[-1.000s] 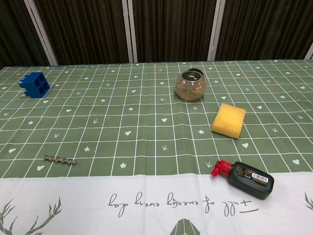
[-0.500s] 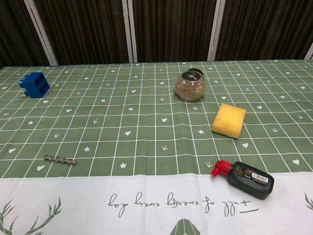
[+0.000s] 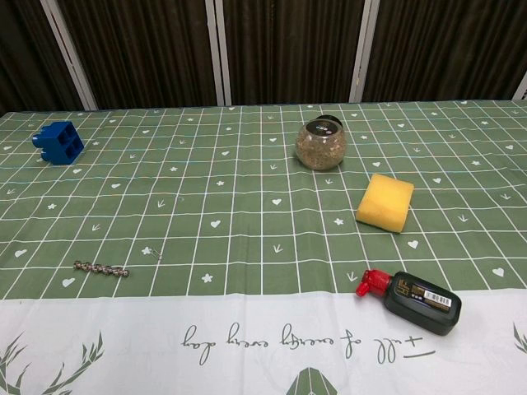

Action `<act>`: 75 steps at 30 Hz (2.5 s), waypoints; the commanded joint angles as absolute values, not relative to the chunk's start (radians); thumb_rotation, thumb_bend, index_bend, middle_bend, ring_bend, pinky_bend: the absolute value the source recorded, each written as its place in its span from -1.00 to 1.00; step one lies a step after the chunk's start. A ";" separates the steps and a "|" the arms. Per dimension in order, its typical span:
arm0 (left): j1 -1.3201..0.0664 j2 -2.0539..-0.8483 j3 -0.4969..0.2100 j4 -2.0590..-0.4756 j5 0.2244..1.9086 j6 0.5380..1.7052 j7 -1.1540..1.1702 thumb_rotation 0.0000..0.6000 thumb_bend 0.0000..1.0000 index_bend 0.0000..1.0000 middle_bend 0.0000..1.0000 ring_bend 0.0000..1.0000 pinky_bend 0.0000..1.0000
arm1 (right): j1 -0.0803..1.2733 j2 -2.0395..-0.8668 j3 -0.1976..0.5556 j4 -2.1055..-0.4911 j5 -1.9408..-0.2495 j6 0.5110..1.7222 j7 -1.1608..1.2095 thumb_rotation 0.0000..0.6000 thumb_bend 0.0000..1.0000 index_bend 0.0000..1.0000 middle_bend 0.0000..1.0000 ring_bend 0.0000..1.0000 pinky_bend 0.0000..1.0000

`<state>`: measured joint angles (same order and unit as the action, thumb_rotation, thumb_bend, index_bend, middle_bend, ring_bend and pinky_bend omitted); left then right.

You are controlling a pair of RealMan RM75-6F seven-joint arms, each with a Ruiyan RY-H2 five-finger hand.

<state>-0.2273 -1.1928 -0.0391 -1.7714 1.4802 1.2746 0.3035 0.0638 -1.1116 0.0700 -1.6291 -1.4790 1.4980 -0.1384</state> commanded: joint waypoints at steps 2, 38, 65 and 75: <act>-0.285 -1.273 -0.049 -1.792 1.450 1.205 0.407 1.00 -0.48 -0.14 -1.00 -1.00 -1.00 | 0.063 -1.108 0.074 -1.631 -1.474 1.499 -0.129 1.00 -0.79 -0.82 -1.00 -1.00 -0.85; -0.421 -1.721 -0.091 -1.568 1.132 1.205 0.872 1.00 -0.36 0.01 -1.00 -1.00 -1.00 | 0.048 -1.063 0.096 -1.676 -1.484 1.538 -0.044 1.00 -0.79 -0.82 -1.00 -1.00 -0.85; -0.473 -1.792 -0.079 -1.508 1.044 1.205 0.928 1.00 -0.35 0.03 -1.00 -1.00 -1.00 | 0.043 -1.048 0.104 -1.692 -1.504 1.564 -0.001 1.00 -0.79 -0.82 -1.00 -1.00 -0.85; -0.474 -1.786 -0.070 -1.521 1.078 1.223 0.877 1.00 0.00 0.20 -1.00 -1.00 -1.00 | 0.043 -1.050 0.109 -1.686 -1.501 1.569 0.002 1.00 -0.79 -0.82 -1.00 -1.00 -0.85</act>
